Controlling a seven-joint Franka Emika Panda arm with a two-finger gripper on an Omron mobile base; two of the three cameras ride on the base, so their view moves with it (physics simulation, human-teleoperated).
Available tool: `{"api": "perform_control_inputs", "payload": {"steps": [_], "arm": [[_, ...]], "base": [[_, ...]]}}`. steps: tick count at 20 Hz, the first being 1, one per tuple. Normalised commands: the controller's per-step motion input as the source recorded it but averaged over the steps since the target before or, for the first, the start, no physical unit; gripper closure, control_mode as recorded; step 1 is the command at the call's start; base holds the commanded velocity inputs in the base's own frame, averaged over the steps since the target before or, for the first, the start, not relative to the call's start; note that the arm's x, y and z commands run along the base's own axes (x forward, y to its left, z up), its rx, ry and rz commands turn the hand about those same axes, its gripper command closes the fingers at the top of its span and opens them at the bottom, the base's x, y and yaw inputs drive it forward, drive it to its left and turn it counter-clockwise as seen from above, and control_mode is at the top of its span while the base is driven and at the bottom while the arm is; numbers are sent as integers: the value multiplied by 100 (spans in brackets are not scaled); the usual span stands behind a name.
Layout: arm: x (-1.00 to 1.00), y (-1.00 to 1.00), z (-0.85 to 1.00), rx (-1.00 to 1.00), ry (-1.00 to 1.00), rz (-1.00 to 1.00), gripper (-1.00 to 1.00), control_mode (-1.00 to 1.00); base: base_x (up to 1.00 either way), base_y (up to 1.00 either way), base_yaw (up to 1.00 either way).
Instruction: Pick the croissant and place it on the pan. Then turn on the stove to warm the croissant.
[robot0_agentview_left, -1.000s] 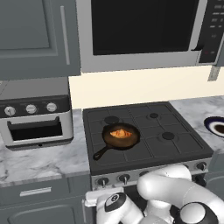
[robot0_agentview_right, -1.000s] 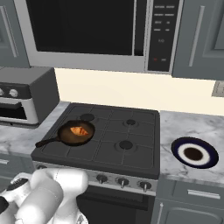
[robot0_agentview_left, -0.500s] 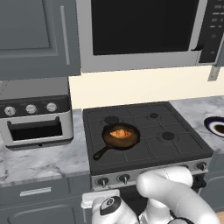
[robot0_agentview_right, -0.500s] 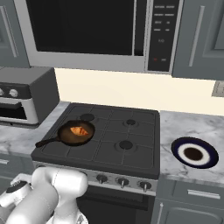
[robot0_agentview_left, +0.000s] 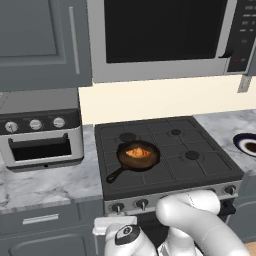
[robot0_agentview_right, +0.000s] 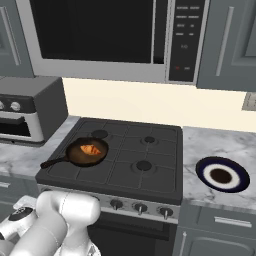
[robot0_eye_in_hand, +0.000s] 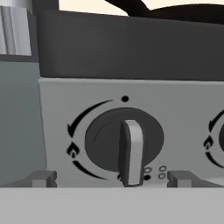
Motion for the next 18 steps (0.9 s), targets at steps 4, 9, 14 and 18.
{"api": "perform_control_inputs", "payload": {"steps": [4,9,14,18], "arm": [[0,-16,0,10,-2,-4,-100,-100],[0,-11,13,9,-1,-3,-100,-100],[0,0,12,5,0,-2,-100,-100],[0,0,5,1,0,-1,-100,-100]], "base": [[0,0,0],[0,0,0],[0,0,0],[0,0,0]]}}
